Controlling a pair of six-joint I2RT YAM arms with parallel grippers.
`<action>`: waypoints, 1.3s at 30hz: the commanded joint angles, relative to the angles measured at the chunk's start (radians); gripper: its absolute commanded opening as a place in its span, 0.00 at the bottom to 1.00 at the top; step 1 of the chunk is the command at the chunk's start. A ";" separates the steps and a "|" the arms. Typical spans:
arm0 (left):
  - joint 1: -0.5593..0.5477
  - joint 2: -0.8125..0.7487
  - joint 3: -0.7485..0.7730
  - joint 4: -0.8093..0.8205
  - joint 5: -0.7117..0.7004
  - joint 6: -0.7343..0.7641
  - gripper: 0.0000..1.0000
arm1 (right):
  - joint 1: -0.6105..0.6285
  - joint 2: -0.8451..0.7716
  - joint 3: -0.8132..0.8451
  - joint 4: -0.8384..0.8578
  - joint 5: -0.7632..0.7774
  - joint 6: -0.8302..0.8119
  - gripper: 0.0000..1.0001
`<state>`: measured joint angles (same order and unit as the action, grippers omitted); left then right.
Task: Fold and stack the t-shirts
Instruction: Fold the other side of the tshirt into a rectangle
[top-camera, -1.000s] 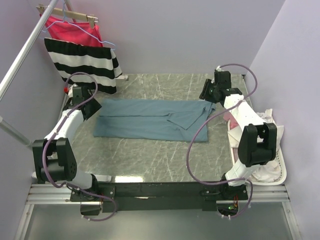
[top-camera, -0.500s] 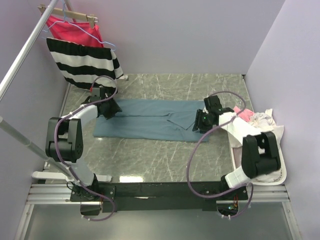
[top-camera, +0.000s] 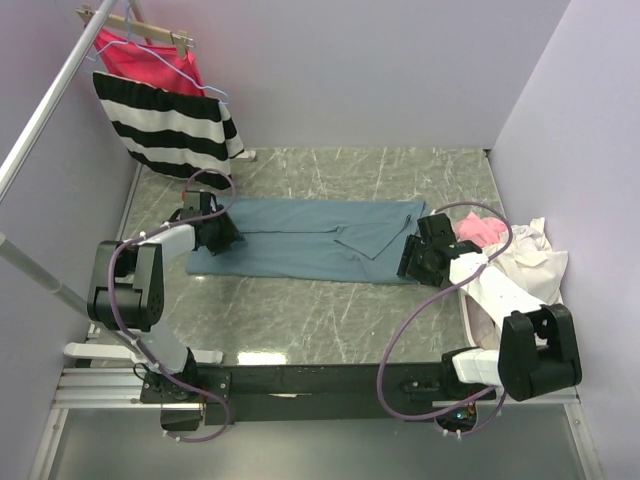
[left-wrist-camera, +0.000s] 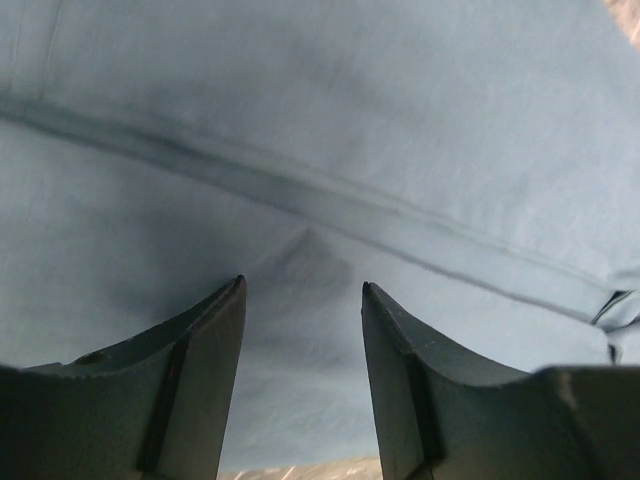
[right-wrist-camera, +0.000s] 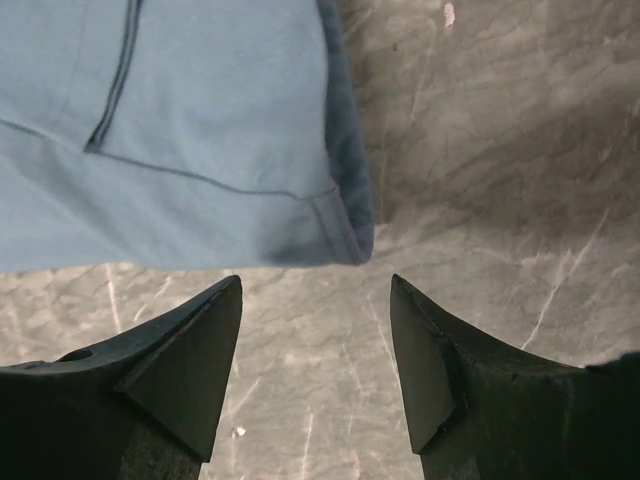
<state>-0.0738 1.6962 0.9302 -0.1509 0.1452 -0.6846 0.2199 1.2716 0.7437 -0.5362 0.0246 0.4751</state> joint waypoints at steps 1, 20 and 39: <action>-0.006 -0.056 -0.059 0.050 0.011 0.019 0.55 | -0.013 0.032 -0.015 0.071 0.043 0.013 0.68; -0.006 -0.064 -0.080 -0.022 -0.197 0.089 0.57 | -0.096 0.129 0.088 0.053 0.124 -0.072 0.00; 0.002 -0.027 -0.071 -0.033 -0.211 0.102 0.59 | -0.090 0.143 0.230 -0.097 0.440 -0.058 0.48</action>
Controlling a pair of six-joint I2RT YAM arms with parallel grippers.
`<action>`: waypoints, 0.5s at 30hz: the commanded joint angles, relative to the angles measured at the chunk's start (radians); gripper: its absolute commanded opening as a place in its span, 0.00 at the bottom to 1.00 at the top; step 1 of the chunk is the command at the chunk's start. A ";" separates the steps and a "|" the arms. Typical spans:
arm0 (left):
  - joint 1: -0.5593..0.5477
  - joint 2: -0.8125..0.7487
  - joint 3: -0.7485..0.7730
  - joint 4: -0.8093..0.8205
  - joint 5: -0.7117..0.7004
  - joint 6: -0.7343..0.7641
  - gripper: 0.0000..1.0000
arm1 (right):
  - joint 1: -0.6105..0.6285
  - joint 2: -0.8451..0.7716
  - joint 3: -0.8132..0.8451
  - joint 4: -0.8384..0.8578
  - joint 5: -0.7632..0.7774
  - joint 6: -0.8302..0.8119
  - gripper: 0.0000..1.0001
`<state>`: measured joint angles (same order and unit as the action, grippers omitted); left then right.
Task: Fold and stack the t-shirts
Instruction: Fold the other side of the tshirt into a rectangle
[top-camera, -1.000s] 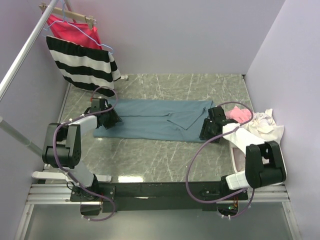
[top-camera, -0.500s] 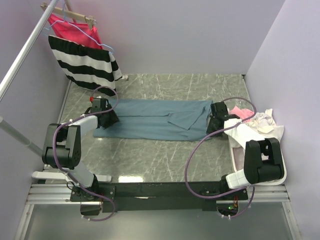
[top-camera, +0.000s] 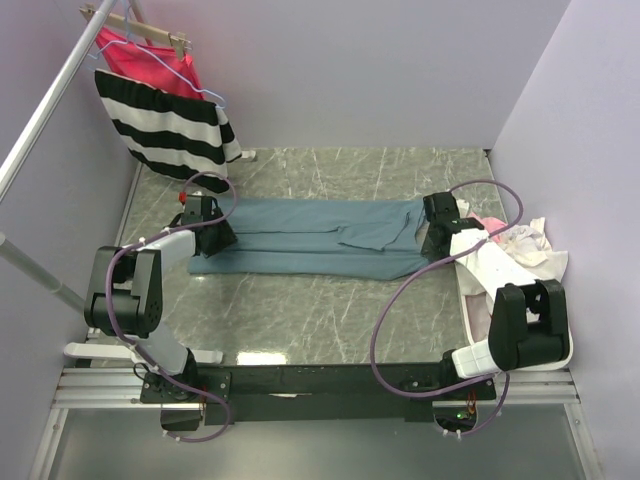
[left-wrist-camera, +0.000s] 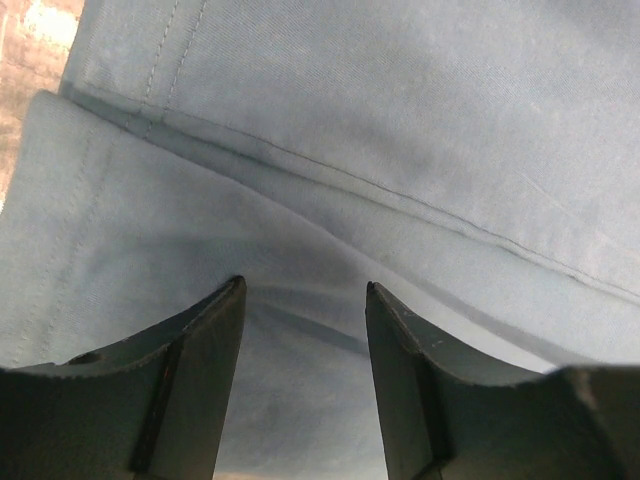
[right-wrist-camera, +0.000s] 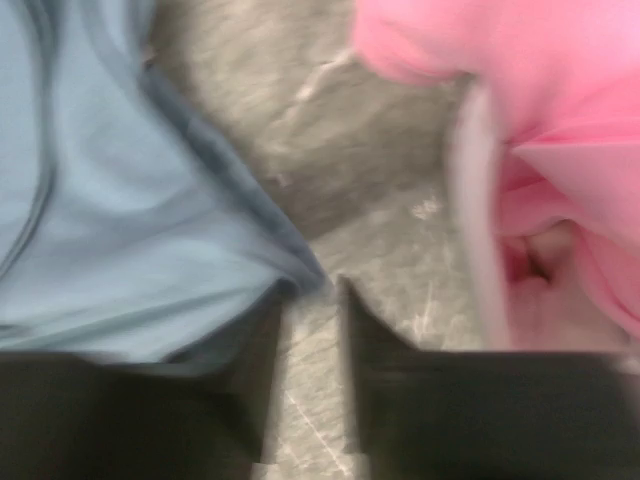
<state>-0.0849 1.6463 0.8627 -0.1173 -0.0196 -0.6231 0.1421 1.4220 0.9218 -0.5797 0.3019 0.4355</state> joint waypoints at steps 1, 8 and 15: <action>0.013 0.020 -0.004 -0.068 -0.040 0.040 0.59 | -0.012 -0.018 0.052 -0.052 0.158 -0.018 0.50; 0.008 -0.055 0.009 -0.068 0.010 0.034 0.62 | -0.010 -0.170 0.068 0.052 -0.087 -0.040 0.64; -0.022 -0.123 0.114 0.010 0.129 0.025 0.72 | -0.001 -0.043 0.080 0.199 -0.482 -0.006 0.64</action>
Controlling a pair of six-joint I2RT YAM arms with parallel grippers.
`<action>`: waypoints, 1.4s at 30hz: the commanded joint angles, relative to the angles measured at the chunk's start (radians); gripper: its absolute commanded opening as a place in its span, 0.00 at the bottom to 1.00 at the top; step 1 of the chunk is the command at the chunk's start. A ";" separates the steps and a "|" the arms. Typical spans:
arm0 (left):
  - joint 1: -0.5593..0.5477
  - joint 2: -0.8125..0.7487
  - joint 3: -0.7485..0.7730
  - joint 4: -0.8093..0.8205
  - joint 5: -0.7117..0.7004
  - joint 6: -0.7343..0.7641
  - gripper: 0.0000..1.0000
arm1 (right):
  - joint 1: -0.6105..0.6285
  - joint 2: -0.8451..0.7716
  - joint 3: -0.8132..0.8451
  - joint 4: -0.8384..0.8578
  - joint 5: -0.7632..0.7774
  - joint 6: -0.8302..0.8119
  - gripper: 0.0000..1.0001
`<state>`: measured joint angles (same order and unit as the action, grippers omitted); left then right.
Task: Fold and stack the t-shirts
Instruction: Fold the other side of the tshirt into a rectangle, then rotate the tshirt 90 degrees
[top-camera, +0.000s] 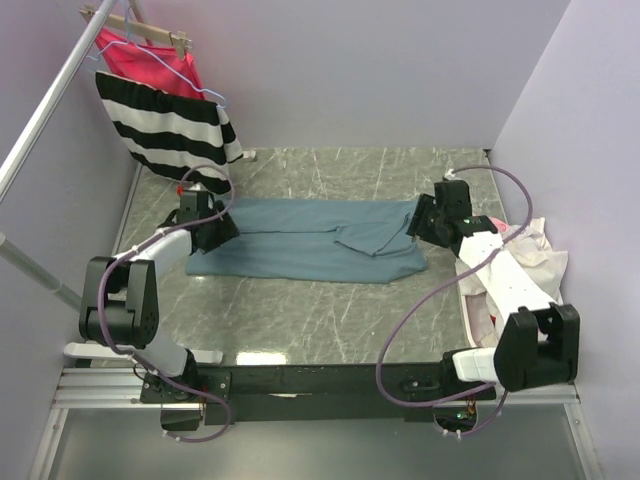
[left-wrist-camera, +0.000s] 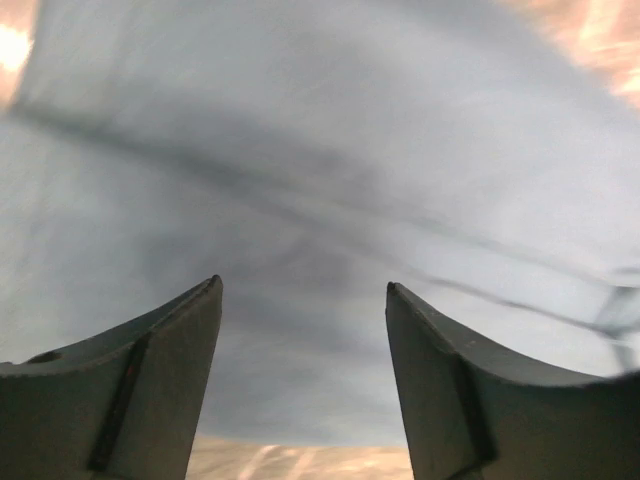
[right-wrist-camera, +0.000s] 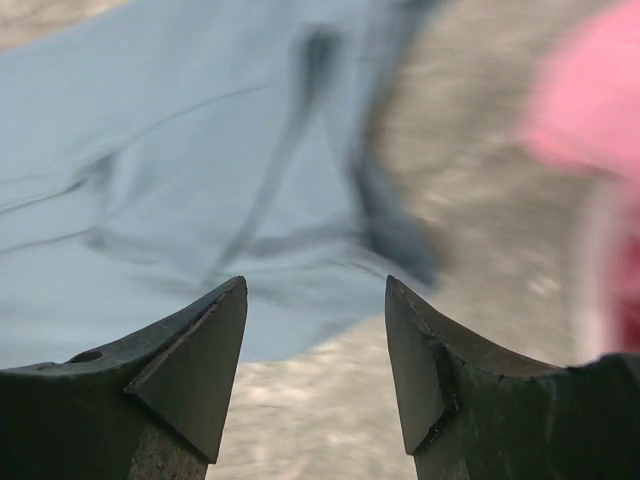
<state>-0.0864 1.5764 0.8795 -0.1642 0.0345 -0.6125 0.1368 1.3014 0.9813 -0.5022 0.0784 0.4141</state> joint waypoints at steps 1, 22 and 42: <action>-0.026 -0.046 0.119 0.057 0.080 0.016 0.72 | 0.007 0.102 0.029 0.137 -0.360 0.017 0.63; -0.056 0.255 0.184 0.069 0.114 0.017 0.66 | 0.020 0.539 0.160 0.093 -0.155 0.121 0.60; -0.441 0.047 -0.272 -0.141 0.340 -0.119 0.39 | 0.035 1.214 1.378 -0.412 -0.265 -0.092 0.59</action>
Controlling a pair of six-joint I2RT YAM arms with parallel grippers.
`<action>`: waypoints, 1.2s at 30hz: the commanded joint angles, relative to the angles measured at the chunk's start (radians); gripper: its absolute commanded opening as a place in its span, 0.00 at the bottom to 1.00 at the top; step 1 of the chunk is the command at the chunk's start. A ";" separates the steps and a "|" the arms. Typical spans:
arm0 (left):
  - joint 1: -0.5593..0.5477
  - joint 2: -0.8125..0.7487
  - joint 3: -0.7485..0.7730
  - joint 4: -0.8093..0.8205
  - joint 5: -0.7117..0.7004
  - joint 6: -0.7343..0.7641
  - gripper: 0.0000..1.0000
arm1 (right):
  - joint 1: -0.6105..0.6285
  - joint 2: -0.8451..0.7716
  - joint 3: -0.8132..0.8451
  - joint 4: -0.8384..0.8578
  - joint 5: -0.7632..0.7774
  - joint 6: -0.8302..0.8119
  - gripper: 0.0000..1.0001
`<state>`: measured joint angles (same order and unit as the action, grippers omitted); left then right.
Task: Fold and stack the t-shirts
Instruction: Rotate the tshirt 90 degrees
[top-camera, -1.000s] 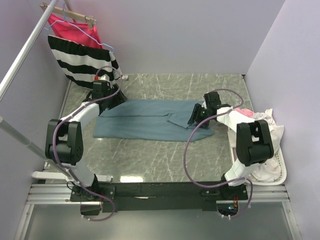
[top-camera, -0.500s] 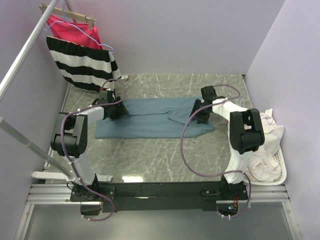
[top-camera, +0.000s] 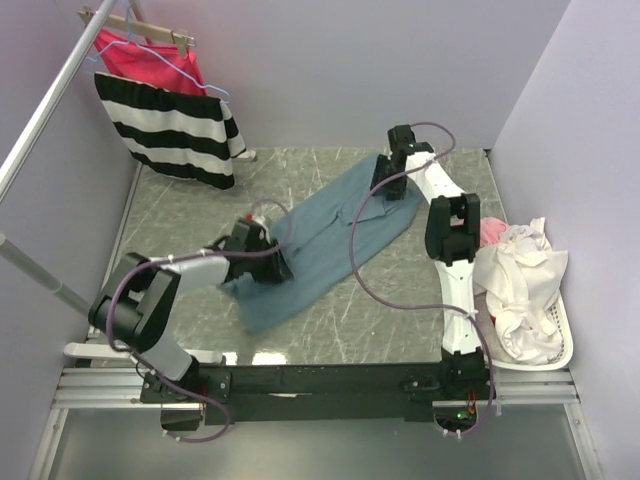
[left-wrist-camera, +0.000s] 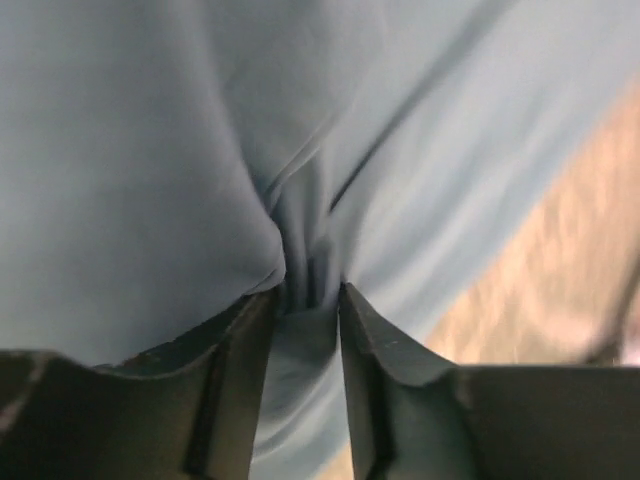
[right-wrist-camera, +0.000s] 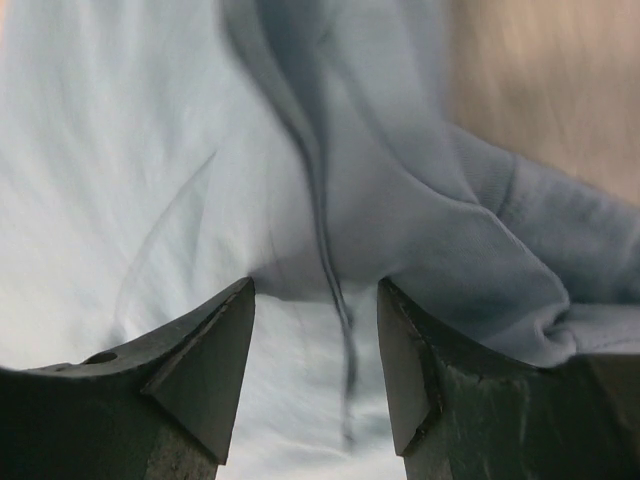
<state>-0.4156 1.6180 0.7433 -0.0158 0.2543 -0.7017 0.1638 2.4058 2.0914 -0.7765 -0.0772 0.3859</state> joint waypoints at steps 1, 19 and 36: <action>-0.149 -0.013 -0.143 -0.299 0.123 -0.038 0.38 | 0.011 0.142 0.304 -0.139 -0.142 -0.082 0.59; -0.080 0.165 0.765 -0.290 -0.112 0.229 0.80 | -0.041 -0.704 -0.560 0.407 -0.139 -0.105 0.71; -0.118 0.790 1.308 -0.139 0.434 0.320 0.77 | 0.213 -0.726 -0.978 0.511 -0.438 -0.024 0.69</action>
<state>-0.5156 2.4027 1.9919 -0.2497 0.5663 -0.4175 0.2935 1.6363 1.0973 -0.3363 -0.4244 0.3374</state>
